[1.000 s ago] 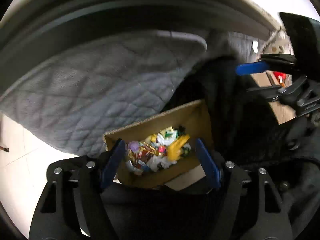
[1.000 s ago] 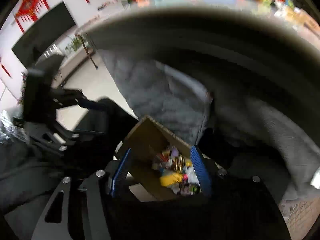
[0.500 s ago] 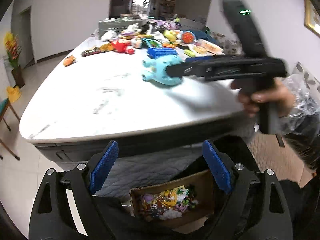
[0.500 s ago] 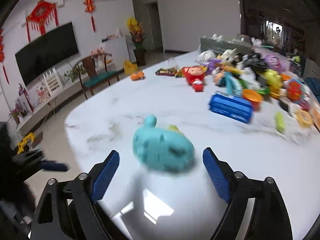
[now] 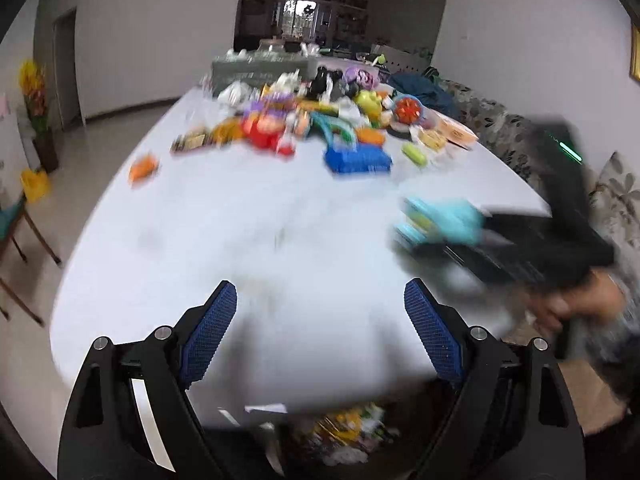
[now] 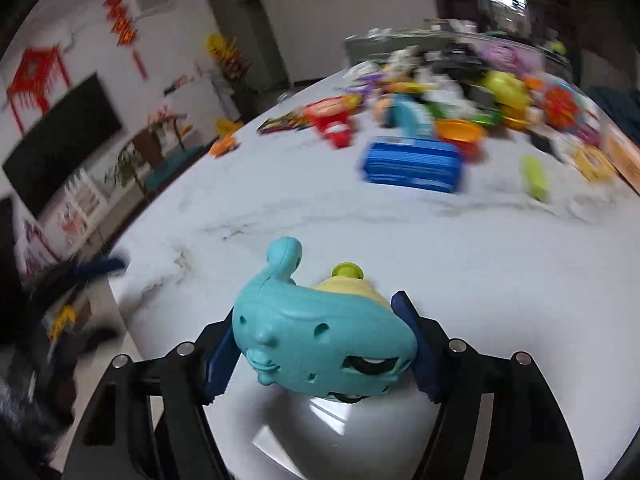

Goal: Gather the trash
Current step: 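Grasp the teal toy with the right gripper while the left gripper grasps the blue box, then drop the teal toy and blue box into the cardboard box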

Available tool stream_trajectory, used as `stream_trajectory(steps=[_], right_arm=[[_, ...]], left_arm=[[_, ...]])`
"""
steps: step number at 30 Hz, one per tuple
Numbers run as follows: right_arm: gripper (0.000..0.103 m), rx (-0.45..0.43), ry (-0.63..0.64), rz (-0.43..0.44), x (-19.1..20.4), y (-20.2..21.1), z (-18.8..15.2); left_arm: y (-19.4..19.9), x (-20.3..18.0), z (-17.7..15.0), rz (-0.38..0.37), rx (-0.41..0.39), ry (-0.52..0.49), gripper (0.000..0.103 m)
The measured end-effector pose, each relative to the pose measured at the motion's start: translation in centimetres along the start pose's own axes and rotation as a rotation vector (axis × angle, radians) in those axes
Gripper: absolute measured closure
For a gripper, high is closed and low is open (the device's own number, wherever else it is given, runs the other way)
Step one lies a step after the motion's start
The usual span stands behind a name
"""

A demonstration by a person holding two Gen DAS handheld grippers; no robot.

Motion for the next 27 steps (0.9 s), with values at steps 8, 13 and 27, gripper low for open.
stream_trajectory(steps=[8, 13, 27], right_arm=[[0.033, -0.072, -0.153, -0.113, -7.5, 8.0, -4.5], [0.033, -0.091, -0.182, -0.142, -9.7, 10.9, -6.4], [0.033, -0.115, -0.189, -0.117, -8.8, 10.3, -6.3]], left_arm=[[-12.8, -5.7, 8.5, -0.063, 0.109, -0.169, 0.019], [-17.3, -7.7, 10.6, -0.110, 0.172, -0.457, 0.019], [-16.2, -7.4, 7.3, 0.023, 0.218, -0.289, 0.059]])
Point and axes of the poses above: each gripper's, at about its wrist camera, not at the fingertips, and y roughly against the way its jaws point, x to its left, z to its top, the point moved 1 cm from there along -y, roughly the way its jaws point, and after that the axes turned 11 degrees about y, right-handed, at the moved point
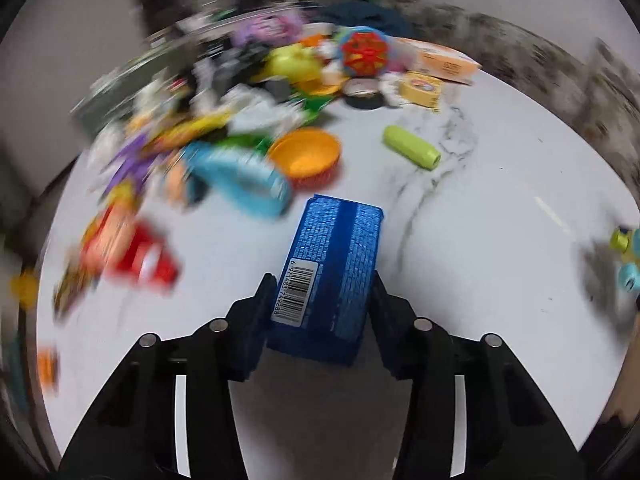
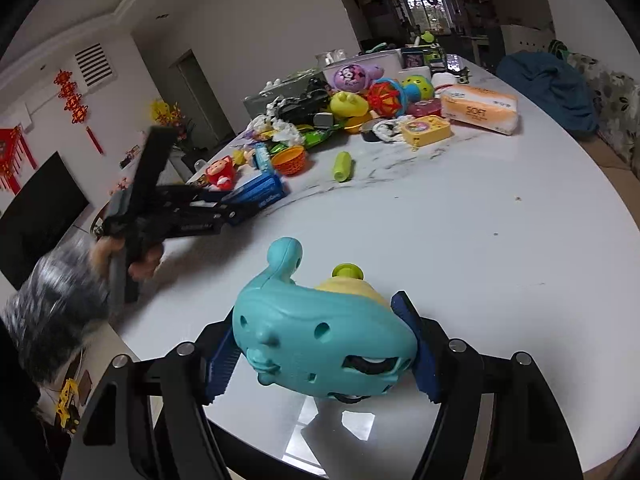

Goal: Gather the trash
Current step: 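Drop the teal toy and blue box into the cardboard box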

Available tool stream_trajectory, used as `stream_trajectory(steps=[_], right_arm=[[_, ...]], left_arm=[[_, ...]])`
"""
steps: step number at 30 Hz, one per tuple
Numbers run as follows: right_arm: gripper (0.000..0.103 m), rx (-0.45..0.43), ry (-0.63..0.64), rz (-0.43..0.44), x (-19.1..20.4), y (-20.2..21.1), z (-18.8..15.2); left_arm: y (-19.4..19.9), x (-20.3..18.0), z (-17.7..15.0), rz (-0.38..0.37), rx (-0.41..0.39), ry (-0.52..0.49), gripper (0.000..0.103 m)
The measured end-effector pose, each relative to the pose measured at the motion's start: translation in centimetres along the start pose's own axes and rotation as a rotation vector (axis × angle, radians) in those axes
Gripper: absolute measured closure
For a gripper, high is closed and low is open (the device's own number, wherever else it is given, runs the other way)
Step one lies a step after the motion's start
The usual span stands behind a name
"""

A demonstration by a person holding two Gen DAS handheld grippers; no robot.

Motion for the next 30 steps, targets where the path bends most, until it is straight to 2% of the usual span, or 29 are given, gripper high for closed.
stream_trajectory(steps=[2, 4, 6, 10, 14, 18, 24, 28, 29, 30], right_arm=[[0.033, -0.004, 0.014, 0.004, 0.9, -0.3, 0.1], [0.033, -0.010, 0.038, 0.005, 1.8, -0.6, 0.3], [0.033, -0.021, 0.065, 0.007, 3.1, -0.5, 0.5], [0.033, -0.059, 0.121, 0.050, 6.1, 1.2, 1.0], [0.033, -0.071, 0.179, 0.102, 9.1, 3.5, 0.4], [0.033, -0.019, 0.208, 0.163, 11.2, 4.6, -1.8], [0.033, 0.145, 0.233, 0.216, 13.4, 2.7, -7.8], [0.033, 0.279, 0.209, 0.256, 13.6, -1.5, -11.8], [0.032, 0.308, 0.210, 0.266, 13.6, -2.6, -12.5], [0.027, 0.361, 0.207, 0.283, 13.5, -4.5, -13.7]], left_arm=[[2.1, -0.1, -2.2, 0.035, -0.018, 0.094, 0.061], [5.3, -0.8, -4.8, 0.060, -0.076, 0.133, 0.063], [8.3, -1.5, -6.6, 0.067, -0.130, 0.147, 0.063], [14.3, -2.8, -10.2, 0.029, -0.226, 0.156, 0.063], [18.1, -3.7, -13.8, 0.009, -0.241, 0.145, 0.063], [19.2, -4.1, -17.8, -0.001, -0.201, 0.140, 0.063], [18.1, -4.5, -23.1, -0.012, -0.096, 0.128, 0.063], [13.9, -3.7, -26.2, -0.019, 0.042, 0.134, 0.063], [12.5, -3.6, -27.1, -0.021, 0.076, 0.126, 0.059], [11.1, -3.5, -27.9, -0.025, 0.110, 0.116, 0.050]])
Point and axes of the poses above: each gripper's, at about its wrist camera, not at the fingertips, and y roughly against the way its jaws point, x to its left, z to its top, the point moved 1 cm from there along -y, roughly the way its jaws point, and after that the axes turned 11 degrees about y, right-handed, at the moved point
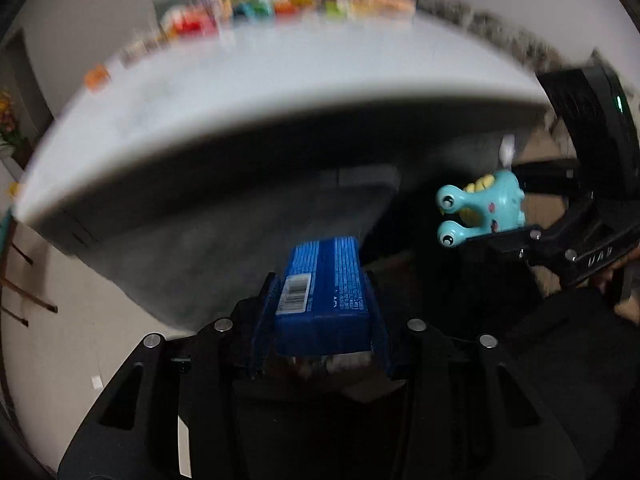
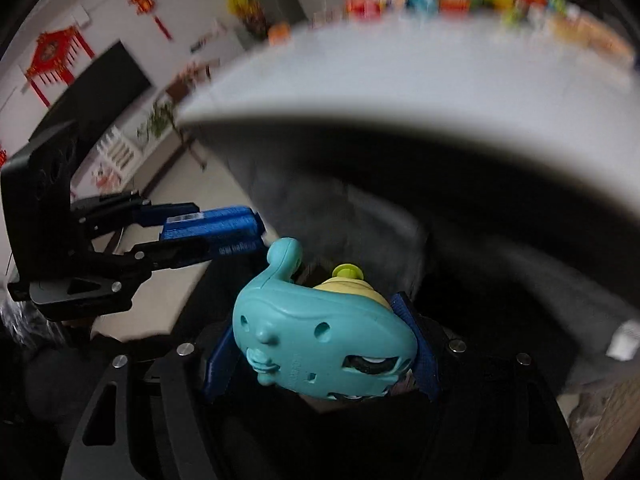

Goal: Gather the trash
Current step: 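Drop the teal toy and blue box into the cardboard box, then grasp the orange lid with the left gripper while the right gripper grasps the green tube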

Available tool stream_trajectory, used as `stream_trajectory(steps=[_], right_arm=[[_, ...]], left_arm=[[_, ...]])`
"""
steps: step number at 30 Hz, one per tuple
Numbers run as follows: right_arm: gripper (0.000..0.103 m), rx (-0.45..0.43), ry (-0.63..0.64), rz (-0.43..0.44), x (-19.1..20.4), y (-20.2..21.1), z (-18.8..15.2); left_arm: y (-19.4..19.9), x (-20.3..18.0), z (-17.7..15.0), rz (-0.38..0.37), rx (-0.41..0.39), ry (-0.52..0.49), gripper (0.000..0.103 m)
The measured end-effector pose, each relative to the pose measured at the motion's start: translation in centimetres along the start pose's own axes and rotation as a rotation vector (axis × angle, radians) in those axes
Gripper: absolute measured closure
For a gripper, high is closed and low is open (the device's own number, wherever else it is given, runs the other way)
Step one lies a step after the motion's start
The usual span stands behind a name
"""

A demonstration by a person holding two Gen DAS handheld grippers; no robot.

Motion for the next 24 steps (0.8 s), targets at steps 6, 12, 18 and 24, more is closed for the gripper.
stream_trajectory(steps=[6, 12, 18, 24], right_arm=[[0.027, 0.150, 0.057, -0.019, -1.2, -4.9, -1.9], [0.021, -0.155, 0.103, -0.036, -1.3, 7.7, 3.1], [0.024, -0.261, 0.013, -0.369, -11.4, 10.6, 15.7], [0.049, -0.168, -0.125, -0.460, -20.9, 5.0, 24.2]], left_arm=[[-8.1, 2.0, -2.6, 0.046, 0.116, -0.021, 0.017], [-1.0, 3.1, 1.0, -0.050, -0.037, 0.059, 0.017], [5.0, 1.9, 9.9, 0.014, -0.250, 0.081, 0.016], [3.1, 2.2, 19.1, 0.039, -0.332, 0.214, 0.013]])
Point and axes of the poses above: each gripper's, at about its wrist camera, not at the fingertips, and y roughly against the way its jaws point, x to its left, z to its top, the point moved 1 cm from there along -y, roughly the way its jaws point, and after that the axes turned 11 degrees about y, right-handed, at the moved point
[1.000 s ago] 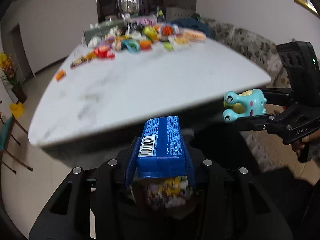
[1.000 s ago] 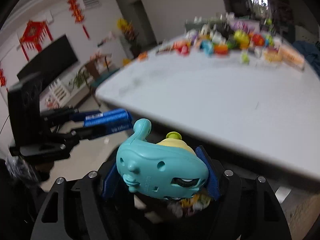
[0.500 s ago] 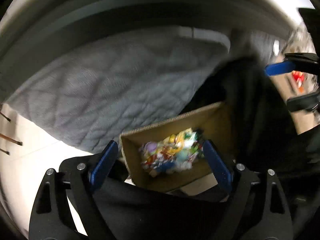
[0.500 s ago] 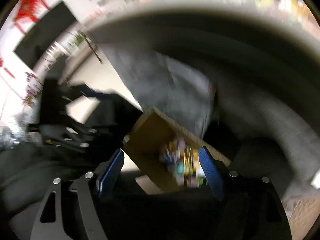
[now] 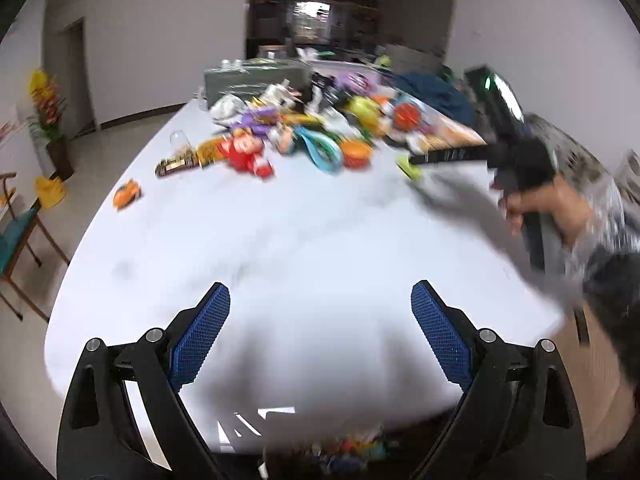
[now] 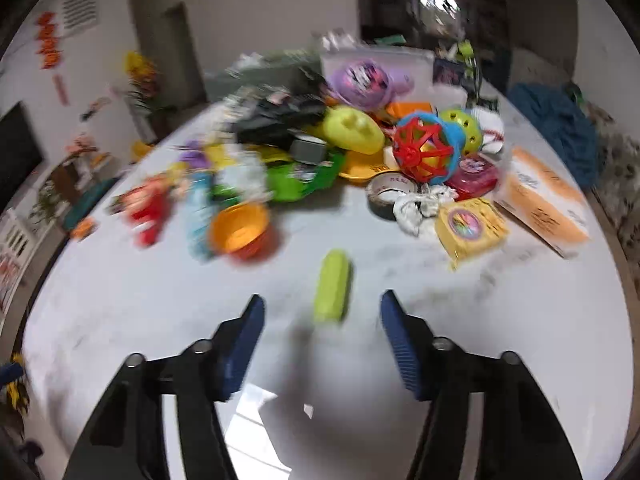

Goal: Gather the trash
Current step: 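Grasp the orange lid with the left gripper while the right gripper grasps the green tube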

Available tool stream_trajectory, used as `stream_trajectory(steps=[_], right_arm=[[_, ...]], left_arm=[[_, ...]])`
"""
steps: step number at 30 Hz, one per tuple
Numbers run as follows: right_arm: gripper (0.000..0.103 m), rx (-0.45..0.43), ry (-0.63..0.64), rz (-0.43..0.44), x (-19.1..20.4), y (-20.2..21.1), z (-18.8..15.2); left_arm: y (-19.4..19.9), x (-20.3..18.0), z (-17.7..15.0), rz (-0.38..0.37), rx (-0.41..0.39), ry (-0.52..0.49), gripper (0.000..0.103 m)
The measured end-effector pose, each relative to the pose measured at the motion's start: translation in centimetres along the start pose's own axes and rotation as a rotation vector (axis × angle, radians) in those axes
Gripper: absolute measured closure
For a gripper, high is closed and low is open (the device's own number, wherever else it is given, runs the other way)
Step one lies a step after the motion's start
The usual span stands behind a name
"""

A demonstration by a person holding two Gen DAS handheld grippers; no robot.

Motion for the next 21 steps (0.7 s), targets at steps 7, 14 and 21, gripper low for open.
stream_trajectory(steps=[7, 14, 21], right_arm=[[0.085, 0.073, 0.109, -0.040, -0.1, -2.6, -0.3], [0.085, 0.033, 0.029, 0.036, -3.5, 1.7, -6.1], [0.085, 0.023, 0.003, 0.069, -4.8, 3.3, -8.4]], left_arm=[[-8.5, -3.8, 6.5, -0.065, 0.065, 0.031, 0.013], [-16.7, -9.7, 10.8, 0.016, 0.023, -0.198, 0.013], [-23.2, -8.2, 11.9, 0.108, 0.171, -0.119, 0.043]])
Point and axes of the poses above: each gripper's, at about its wrist camera, not at the fingertips, and y roughly against the way its jaws point, x to its left, z to its top, the point moved 1 cm from there along -y, roughly the way its jaws point, and after that the axes turned 11 degrees about y, right-handed, at the moved point
